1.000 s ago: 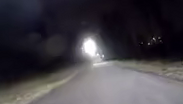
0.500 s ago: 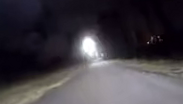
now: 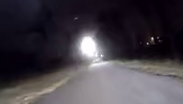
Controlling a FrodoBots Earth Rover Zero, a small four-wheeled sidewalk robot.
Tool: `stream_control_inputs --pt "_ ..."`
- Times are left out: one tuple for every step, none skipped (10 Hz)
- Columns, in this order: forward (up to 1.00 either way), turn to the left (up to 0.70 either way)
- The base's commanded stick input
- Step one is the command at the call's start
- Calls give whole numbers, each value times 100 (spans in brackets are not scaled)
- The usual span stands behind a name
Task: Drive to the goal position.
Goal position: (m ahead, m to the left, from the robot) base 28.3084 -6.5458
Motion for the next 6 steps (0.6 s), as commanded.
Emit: stream_control_inputs --pt "100 4" --pt "100 4" --pt "100 4" --pt "100 4" --pt "100 4" --pt "100 4"
